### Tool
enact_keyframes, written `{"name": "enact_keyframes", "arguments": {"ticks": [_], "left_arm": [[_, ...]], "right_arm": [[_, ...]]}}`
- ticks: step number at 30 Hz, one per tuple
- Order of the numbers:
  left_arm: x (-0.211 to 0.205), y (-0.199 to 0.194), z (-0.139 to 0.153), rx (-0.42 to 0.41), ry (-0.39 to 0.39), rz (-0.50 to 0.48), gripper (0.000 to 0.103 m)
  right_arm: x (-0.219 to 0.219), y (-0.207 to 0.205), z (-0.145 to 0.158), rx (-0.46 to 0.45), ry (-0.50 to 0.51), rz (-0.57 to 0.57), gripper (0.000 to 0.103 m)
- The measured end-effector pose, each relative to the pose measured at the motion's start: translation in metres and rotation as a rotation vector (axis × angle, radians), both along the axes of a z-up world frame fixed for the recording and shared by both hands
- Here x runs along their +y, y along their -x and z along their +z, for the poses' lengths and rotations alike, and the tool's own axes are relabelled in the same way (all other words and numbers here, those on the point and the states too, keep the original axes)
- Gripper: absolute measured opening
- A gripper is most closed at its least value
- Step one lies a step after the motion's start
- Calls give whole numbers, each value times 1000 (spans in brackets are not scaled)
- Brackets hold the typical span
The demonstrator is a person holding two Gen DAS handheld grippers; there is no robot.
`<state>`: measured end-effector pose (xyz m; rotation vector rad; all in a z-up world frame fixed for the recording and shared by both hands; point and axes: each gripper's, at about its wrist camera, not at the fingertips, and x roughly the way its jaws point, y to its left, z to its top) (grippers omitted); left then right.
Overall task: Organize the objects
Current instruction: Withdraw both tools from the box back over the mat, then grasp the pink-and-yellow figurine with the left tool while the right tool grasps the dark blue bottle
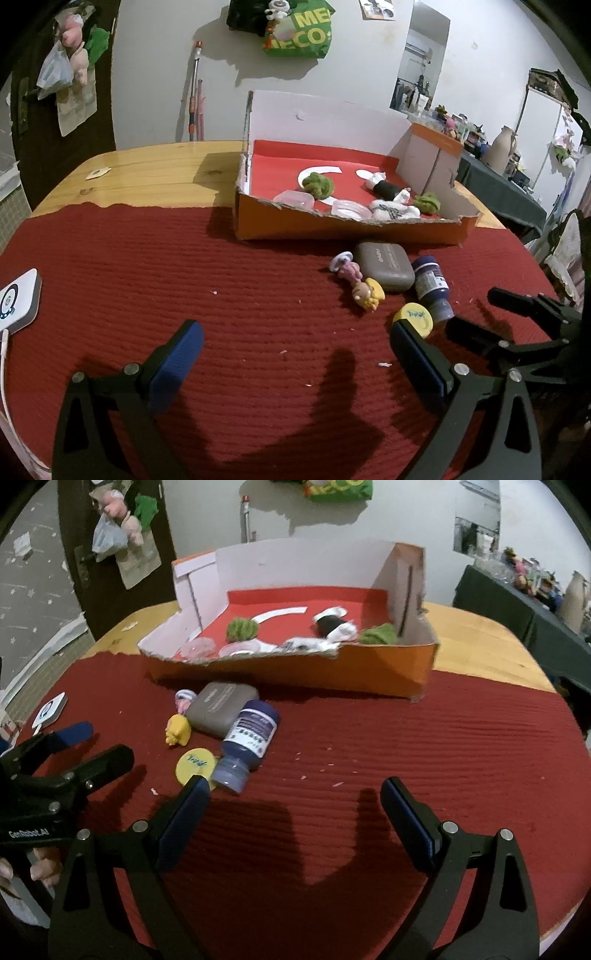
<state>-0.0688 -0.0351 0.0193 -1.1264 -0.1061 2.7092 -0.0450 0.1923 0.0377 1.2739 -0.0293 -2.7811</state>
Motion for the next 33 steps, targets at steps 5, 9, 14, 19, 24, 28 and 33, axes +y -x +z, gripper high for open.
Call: {"name": "enact_keyframes", "arguments": {"ticks": [5, 9, 14, 19, 24, 28, 33], "left_arm": [[-3, 4, -1, -13, -5, 2, 103], [-4, 7, -2, -22, -14, -2, 103], [-1, 10, -3, -35, -9, -19, 103], [6, 16, -2, -45, -4, -46, 103], [17, 25, -1, -62, 38, -65, 103], [26, 35, -4, -78, 95, -82, 103], [28, 51, -12, -132, 104, -83, 103]], "right_arm": [[-2, 5, -6, -27, -27, -9, 95], [7, 3, -6, -27, -31, -30, 95], [38, 0, -1, -22, -14, -99, 95], [52, 1, 4, -26, 83, -94, 95], [35, 9, 4, -36, 86, -29, 95], [30, 11, 7, -23, 85, -13, 95], [33, 13, 8, -14, 94, -13, 95]]}}
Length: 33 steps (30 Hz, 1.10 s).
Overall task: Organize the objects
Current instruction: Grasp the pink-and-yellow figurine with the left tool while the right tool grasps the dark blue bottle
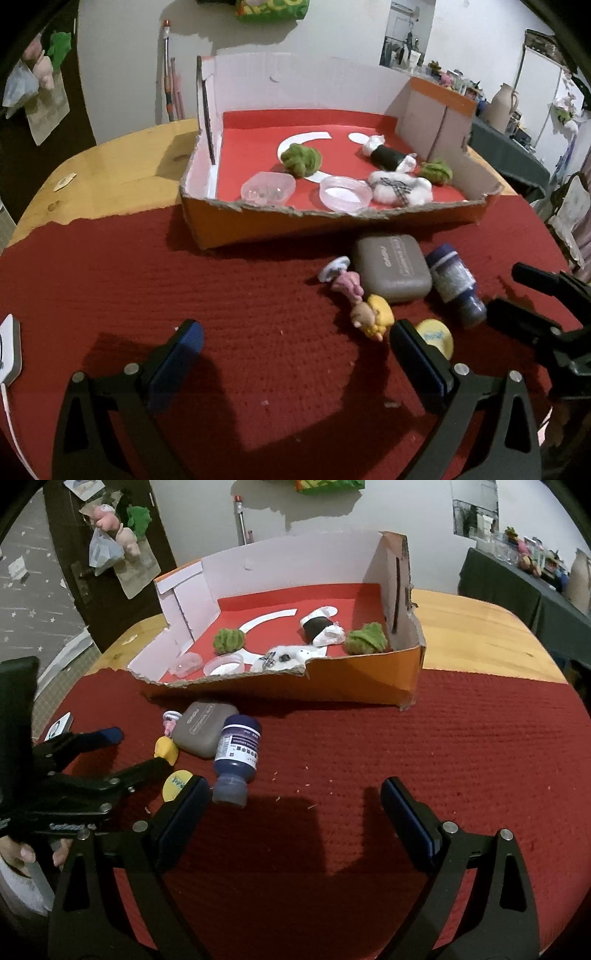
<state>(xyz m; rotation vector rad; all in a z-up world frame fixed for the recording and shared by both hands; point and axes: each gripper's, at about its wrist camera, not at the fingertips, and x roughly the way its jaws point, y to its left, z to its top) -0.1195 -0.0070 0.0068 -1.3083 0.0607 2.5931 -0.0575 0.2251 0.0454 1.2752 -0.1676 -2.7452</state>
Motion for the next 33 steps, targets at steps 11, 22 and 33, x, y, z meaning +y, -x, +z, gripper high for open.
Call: {"name": "enact_keyframes", "arguments": {"ticks": [11, 22, 33], "left_arm": [[-17, 7, -4, -16, 49, 4, 103], [-16, 6, -2, -5, 34, -29, 99], [5, 19, 2, 16, 41, -111, 86]], "right_arm": [[2, 6, -4, -4, 2, 21, 95], [-22, 6, -9, -2, -124, 77, 95], [-37, 25, -15, -50, -210, 106, 82]]}}
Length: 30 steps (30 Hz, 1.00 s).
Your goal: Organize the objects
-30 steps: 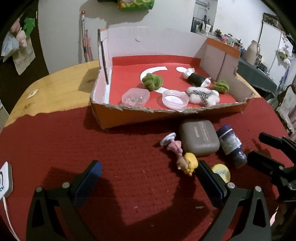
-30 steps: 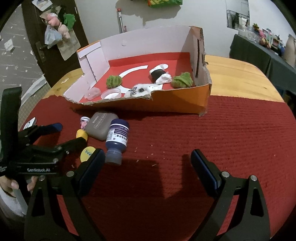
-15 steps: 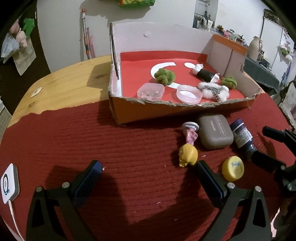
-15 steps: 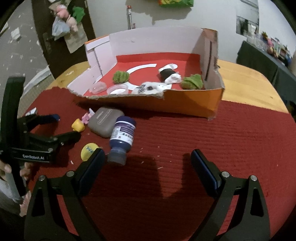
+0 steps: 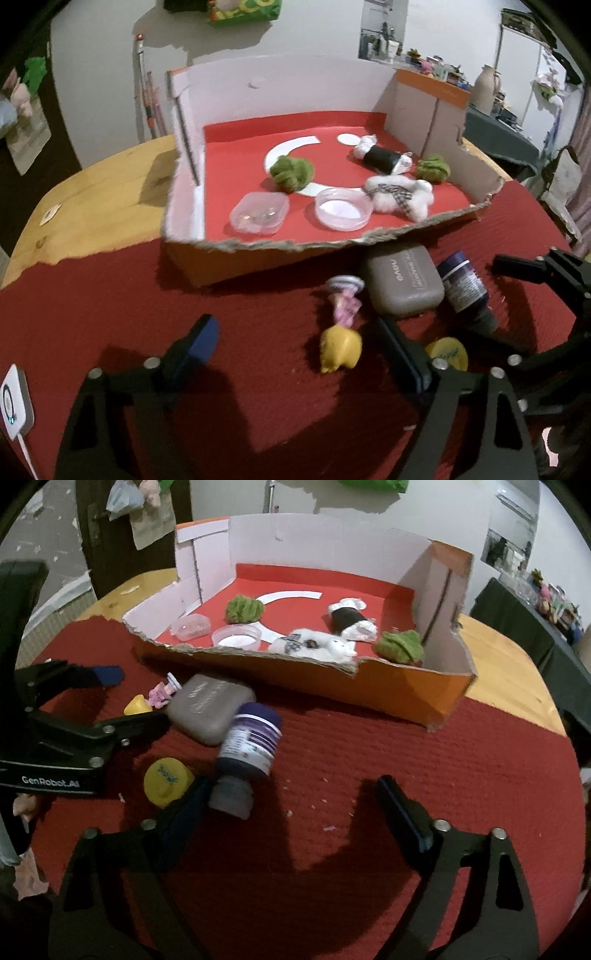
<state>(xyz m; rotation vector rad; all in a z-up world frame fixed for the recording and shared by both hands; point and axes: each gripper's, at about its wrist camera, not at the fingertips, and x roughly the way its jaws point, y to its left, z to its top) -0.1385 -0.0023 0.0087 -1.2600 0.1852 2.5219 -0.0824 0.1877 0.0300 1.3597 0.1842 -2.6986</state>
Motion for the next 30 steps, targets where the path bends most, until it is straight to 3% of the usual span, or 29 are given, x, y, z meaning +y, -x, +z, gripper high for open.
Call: {"name": "enact_keyframes", "arguments": {"ticks": [9, 13, 15, 18, 19, 20, 30], "left_arm": [[9, -3, 0, 23, -20, -60, 73], [9, -6, 1, 30, -37, -61, 57], [9, -6, 1, 27, -50, -60, 54], [9, -7, 2, 30, -55, -61, 37], [9, -8, 2, 29, -60, -65, 23], [9, -8, 2, 27, -68, -68, 20], [1, -26, 19, 40, -143, -54, 20]], "right_arm": [[-11, 8, 1, 6, 30, 27, 53], [-12, 7, 1, 13, 48, 25, 44], [-12, 6, 2, 17, 55, 28, 40], [-12, 4, 1, 24, 67, 35, 33], [-11, 3, 1, 29, 75, 36, 32], [-10, 1, 1, 33, 82, 38, 32], [5, -13, 25, 64, 226, 31, 27]]}}
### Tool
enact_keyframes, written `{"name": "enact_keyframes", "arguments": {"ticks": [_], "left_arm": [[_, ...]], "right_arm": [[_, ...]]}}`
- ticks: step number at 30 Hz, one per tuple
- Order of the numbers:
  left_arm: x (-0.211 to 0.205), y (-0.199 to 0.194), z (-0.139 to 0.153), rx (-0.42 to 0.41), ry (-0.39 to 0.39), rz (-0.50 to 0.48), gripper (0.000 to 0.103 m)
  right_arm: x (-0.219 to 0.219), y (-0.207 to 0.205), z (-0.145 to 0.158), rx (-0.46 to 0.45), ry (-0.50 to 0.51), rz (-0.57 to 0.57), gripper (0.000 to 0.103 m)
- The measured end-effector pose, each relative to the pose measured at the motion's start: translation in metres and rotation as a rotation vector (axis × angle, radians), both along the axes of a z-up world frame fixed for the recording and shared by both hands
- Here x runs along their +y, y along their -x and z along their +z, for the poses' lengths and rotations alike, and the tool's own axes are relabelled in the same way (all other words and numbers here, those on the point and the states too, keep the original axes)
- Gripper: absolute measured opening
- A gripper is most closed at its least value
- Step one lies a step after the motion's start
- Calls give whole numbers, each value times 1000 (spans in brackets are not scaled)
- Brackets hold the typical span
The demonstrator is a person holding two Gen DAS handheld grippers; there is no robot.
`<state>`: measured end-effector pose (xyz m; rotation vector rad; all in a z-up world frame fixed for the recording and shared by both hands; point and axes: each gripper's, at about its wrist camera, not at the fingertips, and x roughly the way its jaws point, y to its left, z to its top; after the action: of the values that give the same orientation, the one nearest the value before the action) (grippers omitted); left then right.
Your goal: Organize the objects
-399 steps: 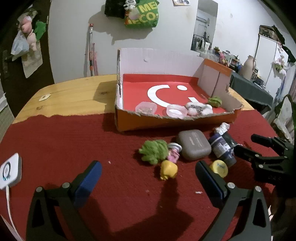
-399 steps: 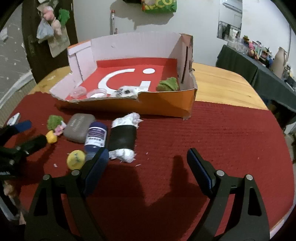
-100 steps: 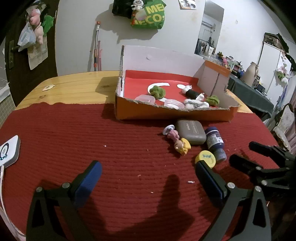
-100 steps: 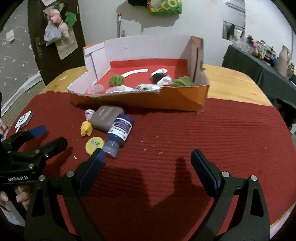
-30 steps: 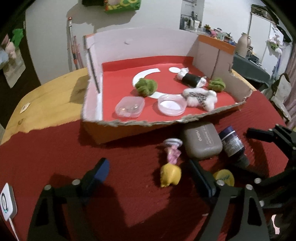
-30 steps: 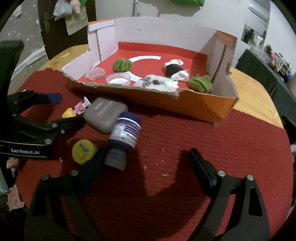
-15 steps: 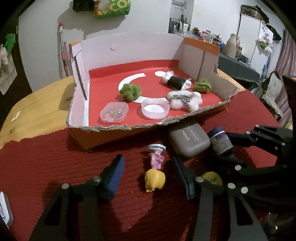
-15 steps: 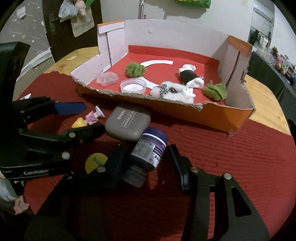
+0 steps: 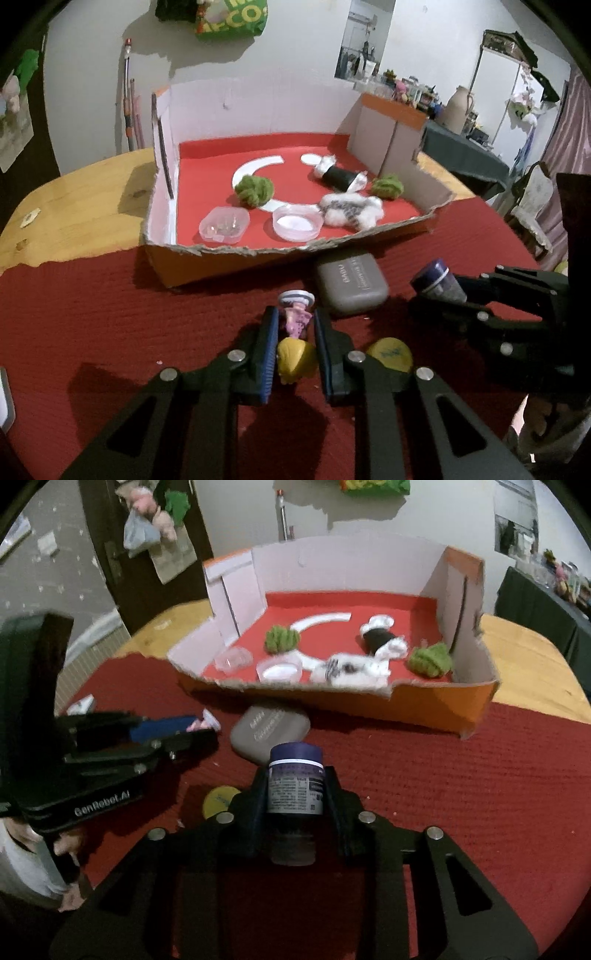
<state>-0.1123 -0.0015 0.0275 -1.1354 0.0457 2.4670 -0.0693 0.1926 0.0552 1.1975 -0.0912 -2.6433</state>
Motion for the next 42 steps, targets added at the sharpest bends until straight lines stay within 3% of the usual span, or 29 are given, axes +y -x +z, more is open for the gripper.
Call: {"name": "enact_keyframes", "arguments": {"ticks": [11, 25, 30, 34, 42], "left_arm": [[-6, -27, 29, 67, -37, -9, 20], [-11, -26, 45, 90, -54, 1, 20], [-8, 11, 66, 95, -25, 14, 20], [-6, 52, 76, 80, 28, 47, 20], [5, 120, 63, 31, 200, 119, 20]], "right_arm": [[-4, -16, 25, 54, 27, 7, 27], [-1, -11, 33, 45, 81, 26, 27], [0, 20, 57, 46, 96, 49, 27], [3, 66, 64, -3, 94, 46, 27], [6, 151, 51, -119, 37, 25, 27]]}}
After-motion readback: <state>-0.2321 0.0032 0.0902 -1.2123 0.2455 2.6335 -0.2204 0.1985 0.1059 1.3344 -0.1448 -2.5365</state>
